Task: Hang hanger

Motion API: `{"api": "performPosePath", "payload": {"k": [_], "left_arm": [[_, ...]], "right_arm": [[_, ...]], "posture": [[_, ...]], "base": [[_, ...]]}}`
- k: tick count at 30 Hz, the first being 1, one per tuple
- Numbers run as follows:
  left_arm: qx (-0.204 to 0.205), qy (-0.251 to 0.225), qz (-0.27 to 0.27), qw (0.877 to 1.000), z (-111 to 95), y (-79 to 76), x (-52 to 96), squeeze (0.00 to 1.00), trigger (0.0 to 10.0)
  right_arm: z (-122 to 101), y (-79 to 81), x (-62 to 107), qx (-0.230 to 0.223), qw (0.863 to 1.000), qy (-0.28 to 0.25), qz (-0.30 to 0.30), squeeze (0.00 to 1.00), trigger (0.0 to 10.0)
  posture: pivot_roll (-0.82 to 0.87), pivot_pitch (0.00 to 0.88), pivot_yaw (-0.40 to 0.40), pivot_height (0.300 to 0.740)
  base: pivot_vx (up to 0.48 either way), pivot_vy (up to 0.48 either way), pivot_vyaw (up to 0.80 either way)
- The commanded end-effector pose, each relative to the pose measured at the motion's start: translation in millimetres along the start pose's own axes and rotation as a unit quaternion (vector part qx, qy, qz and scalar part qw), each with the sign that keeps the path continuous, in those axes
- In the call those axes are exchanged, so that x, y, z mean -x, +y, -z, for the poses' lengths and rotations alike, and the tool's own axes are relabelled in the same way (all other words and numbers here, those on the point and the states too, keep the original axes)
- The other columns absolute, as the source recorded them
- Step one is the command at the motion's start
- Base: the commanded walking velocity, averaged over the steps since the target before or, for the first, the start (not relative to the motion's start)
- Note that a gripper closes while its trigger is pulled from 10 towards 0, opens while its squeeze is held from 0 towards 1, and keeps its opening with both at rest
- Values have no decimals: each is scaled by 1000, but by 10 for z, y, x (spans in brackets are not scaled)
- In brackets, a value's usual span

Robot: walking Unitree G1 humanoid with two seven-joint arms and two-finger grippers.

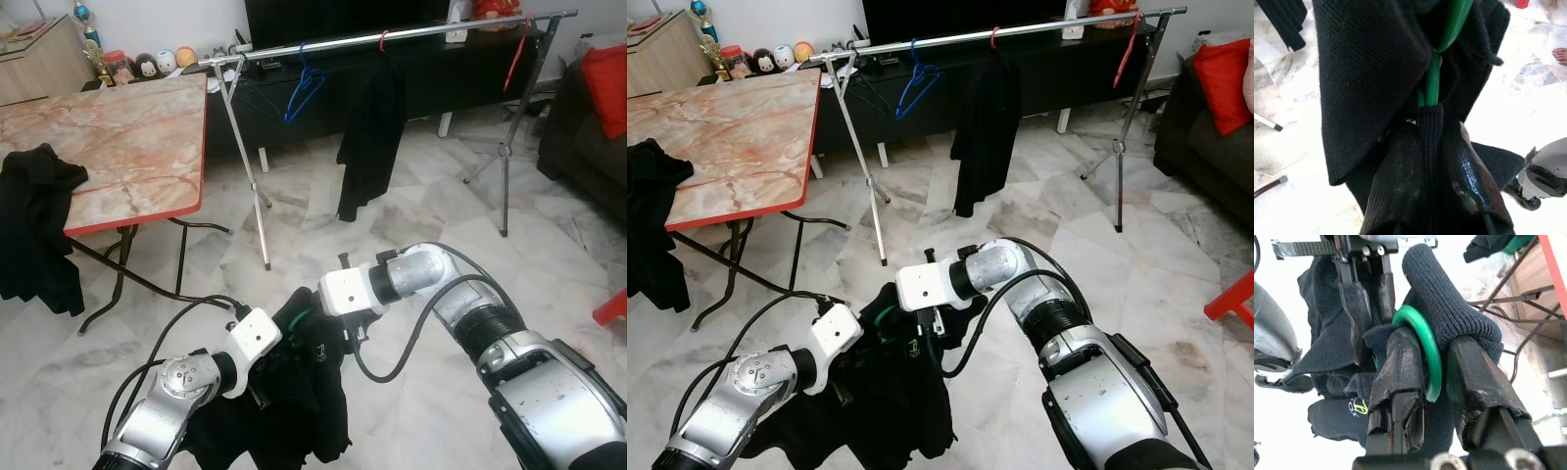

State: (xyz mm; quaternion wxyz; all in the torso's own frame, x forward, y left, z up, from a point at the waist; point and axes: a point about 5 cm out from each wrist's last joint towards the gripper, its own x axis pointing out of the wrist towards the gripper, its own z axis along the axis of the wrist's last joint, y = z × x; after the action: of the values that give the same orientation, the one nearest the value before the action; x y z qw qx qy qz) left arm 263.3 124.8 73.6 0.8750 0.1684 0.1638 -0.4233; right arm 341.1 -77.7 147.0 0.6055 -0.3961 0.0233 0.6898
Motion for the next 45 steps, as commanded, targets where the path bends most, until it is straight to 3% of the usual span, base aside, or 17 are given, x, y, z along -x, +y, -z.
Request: {"api": "performPosePath", "payload": {"k": [1,9,25,28,29,30,31,32,35,37,38,39,41,42,43,44,45], "left_arm": [[-4,8,3,1000,38,12,14,0,0],[-18,24,7,1000,97,0,30,0,0],[-36,58,-12,998,247,39,57,0,0],[-20,58,-47,997,340,82,93,0,0],[-15,53,-65,996,360,103,105,0,0],[-12,50,-83,995,376,128,116,0,0],[-12,50,-83,995,376,128,116,0,0],[-10,46,-111,993,403,165,138,0,0],[-6,41,-137,990,424,197,154,0,0],[4,33,-168,985,442,230,162,0,0],[8,25,-199,980,461,261,169,0,0],[9,23,-209,978,467,271,173,0,0],[16,15,-229,973,477,280,177,0,0],[23,7,-248,968,486,283,181,0,2235],[23,7,-248,968,486,283,181,0,2235],[29,0,-266,964,499,284,186,0,4706],[33,-5,-277,960,507,287,191,0,10000]], "right_arm": [[-54,29,27,14,999,-16,-41,1000,10000],[76,112,104,2,998,13,-62,1000,10000],[113,106,201,5,998,32,-57,1000,10000],[196,109,247,-2,998,53,-22,1000,10000],[240,126,258,-10,998,60,-5,616,10000],[292,143,269,-19,997,68,19,0,10000],[292,143,269,-19,997,68,19,0,10000],[386,169,296,-43,994,80,63,0,10000],[467,181,325,-74,987,83,117,0,10000],[549,179,348,-112,973,83,186,0,10000],[647,194,371,-153,950,90,258,0,10000],[679,200,379,-165,941,93,281,0,10000],[793,252,395,-215,909,106,340,0,10000],[897,353,383,-259,879,113,383,0,10000],[897,353,383,-259,879,113,383,0,10000],[970,462,346,-287,858,119,409,0,10000],[1035,560,318,-310,839,131,427,0,10000]], "posture": [[-86,0,92,740],[-85,0,91,740],[-90,0,94,740],[-90,0,94,740],[-87,0,91,740],[-86,0,90,740],[-86,0,90,740],[-87,0,89,740],[-92,0,89,740],[-96,0,87,740],[-100,0,83,740],[-100,0,83,740],[-102,0,81,740],[-102,0,80,740],[-102,0,80,740],[-104,0,78,740],[-106,0,76,740]], "base": [[0,0,0],[0,0,0],[0,0,0],[0,0,0],[0,0,0],[0,0,0],[0,0,0],[0,0,0],[0,0,0],[0,0,0],[0,0,0],[0,0,0],[0,0,0],[0,0,0],[0,0,0],[0,0,0],[0,0,0]]}}
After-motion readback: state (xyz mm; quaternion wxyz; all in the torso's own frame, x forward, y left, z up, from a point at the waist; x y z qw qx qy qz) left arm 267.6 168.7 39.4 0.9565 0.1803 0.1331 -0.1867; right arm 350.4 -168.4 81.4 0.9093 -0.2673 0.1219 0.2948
